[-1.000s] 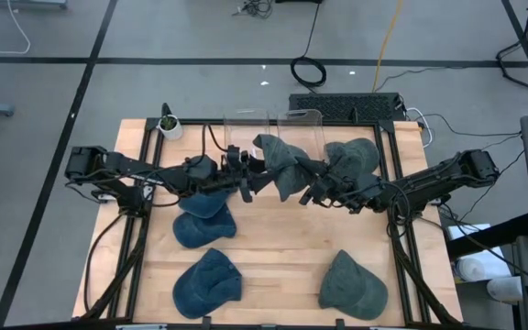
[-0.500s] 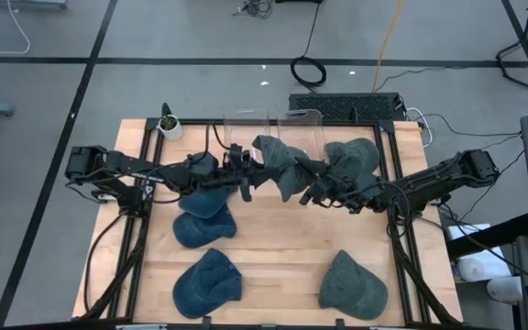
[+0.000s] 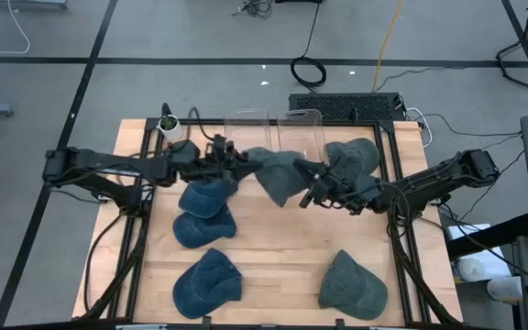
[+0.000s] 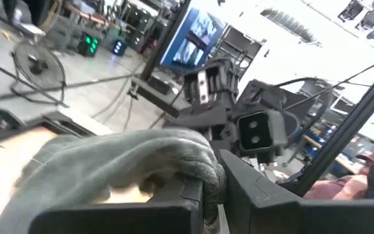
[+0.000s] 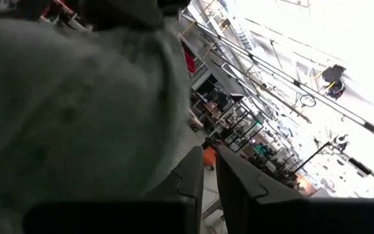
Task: Pick & Place hat
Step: Put the middle gray cap into the left transparent bin
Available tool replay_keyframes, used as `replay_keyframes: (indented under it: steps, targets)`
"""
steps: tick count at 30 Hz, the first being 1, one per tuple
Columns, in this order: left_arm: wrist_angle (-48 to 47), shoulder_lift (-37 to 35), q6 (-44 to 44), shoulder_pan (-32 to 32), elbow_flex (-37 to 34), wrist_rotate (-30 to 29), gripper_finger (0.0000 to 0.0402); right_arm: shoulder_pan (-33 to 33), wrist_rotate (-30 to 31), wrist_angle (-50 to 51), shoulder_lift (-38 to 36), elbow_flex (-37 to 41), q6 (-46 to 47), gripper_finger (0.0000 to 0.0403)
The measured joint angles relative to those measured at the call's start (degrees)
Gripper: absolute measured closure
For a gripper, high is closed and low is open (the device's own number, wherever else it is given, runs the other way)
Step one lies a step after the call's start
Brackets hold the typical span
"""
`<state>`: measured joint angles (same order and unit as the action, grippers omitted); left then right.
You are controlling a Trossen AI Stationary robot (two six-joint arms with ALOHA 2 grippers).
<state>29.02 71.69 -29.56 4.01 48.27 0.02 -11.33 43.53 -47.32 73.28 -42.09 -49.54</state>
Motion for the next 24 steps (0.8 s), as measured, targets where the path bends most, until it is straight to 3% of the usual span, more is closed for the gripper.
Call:
replay_keyframes:
  steps: [4,8,14,19,24]
  targets:
    - [-6.81,-4.99,1.62,-0.01,0.02,-2.9,0.0374,0.0,-1.21,1.62,0.0,0.0,2.75,0.0352]
    - [-11.93,-9.19,1.75,1.1,0.02,-2.81,0.0374,-0.02,-2.88,4.97,0.0,0.0,11.8,0.0294]
    - [-23.59,-12.34,-2.91,6.4,2.87,3.78,0.0374,-0.02,-4.05,15.22,-0.79,-1.58,27.09,0.0196]
    - [-47.52,-9.53,-2.4,10.9,13.08,7.7,0.0374,1.6,-18.12,31.54,-1.84,-6.61,40.91,0.0162]
    - [-67.63,-3.19,1.41,12.66,25.97,7.57,0.0374,2.75,-27.62,33.52,-2.54,-7.85,44.29,0.0161]
